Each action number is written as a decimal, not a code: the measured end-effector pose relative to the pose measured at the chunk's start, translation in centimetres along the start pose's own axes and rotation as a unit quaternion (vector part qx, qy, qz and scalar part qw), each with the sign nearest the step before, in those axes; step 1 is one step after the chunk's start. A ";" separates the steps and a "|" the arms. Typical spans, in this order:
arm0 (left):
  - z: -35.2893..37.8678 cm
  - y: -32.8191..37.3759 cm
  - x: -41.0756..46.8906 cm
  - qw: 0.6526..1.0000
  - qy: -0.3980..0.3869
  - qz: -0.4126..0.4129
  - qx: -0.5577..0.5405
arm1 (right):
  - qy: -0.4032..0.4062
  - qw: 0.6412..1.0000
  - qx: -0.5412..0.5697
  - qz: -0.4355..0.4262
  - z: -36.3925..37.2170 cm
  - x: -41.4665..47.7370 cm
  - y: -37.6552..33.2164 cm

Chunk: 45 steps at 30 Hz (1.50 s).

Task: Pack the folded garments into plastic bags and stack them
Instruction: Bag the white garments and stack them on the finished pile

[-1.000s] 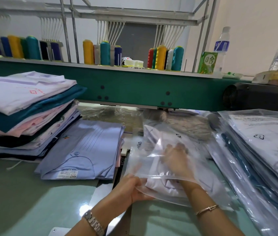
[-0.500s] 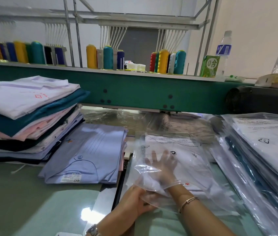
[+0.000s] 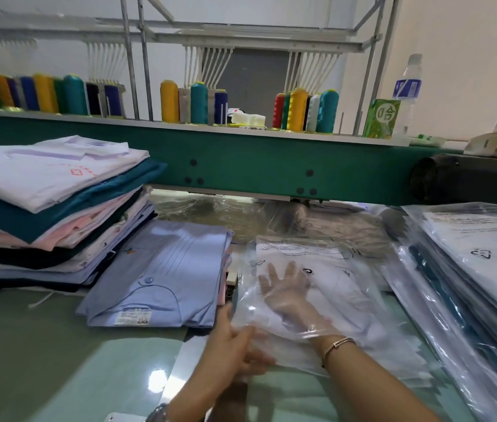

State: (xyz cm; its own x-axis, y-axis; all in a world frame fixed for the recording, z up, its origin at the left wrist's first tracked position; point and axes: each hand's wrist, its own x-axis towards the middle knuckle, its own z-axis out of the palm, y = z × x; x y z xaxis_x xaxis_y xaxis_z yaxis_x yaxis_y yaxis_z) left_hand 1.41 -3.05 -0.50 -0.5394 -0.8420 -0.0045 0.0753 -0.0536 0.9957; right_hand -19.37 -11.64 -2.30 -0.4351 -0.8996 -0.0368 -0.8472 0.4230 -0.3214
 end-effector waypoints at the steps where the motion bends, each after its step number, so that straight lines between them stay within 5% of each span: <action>1: -1.0 -0.1 0.0 0.994 0.032 0.067 0.079 | -0.001 1.000 -0.002 -0.002 -0.2 -0.4 0.1; 5: -3.2 -0.7 -0.4 0.861 0.098 0.285 0.411 | 0.019 0.995 -0.078 -0.053 -0.4 -3.3 0.0; 10: -3.8 -1.7 -1.8 0.798 0.099 0.252 0.539 | -0.031 0.981 -0.123 -0.147 -1.2 -10.3 -2.4; 13: -4.8 -2.3 -2.1 0.758 0.059 0.192 0.620 | -0.174 0.950 -0.143 -0.214 -3.5 -15.1 -3.3; 16: -5.2 -1.7 -3.1 0.749 0.020 0.179 0.638 | -0.295 0.904 -0.097 -0.294 -7.1 -17.6 -3.5; 21: -5.3 1.2 -1.3 0.791 0.061 0.197 0.576 | -0.471 0.814 0.128 -0.316 -11.9 -15.5 -2.8; 25: -2.8 3.7 4.9 0.783 0.100 0.233 0.569 | -0.352 0.809 0.333 -0.333 -13.4 -9.5 -1.1; 29: 0.8 4.4 12.8 0.781 0.088 0.218 0.579 | -0.123 0.859 0.478 -0.139 -11.6 -2.1 -0.8; 34: 5.7 2.6 21.5 0.780 0.059 0.096 0.616 | 0.119 0.950 0.283 -0.051 -8.0 4.4 0.8; 39: 6.8 -0.5 25.2 0.753 0.061 0.118 0.645 | 0.145 0.988 0.009 -0.048 -5.1 7.5 5.7; 45: 5.0 -2.8 26.6 0.802 0.054 0.115 0.584 | 0.158 0.986 -0.038 -0.034 -2.8 7.7 9.1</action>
State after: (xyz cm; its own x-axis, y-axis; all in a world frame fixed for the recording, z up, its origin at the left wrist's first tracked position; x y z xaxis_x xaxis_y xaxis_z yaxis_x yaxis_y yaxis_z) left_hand -17.40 -22.61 -2.93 -0.5430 -0.8025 0.2475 -0.7085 0.5960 0.3781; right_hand -31.34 -14.41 -2.85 -0.4397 -0.8526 0.2825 -0.8928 0.3805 -0.2412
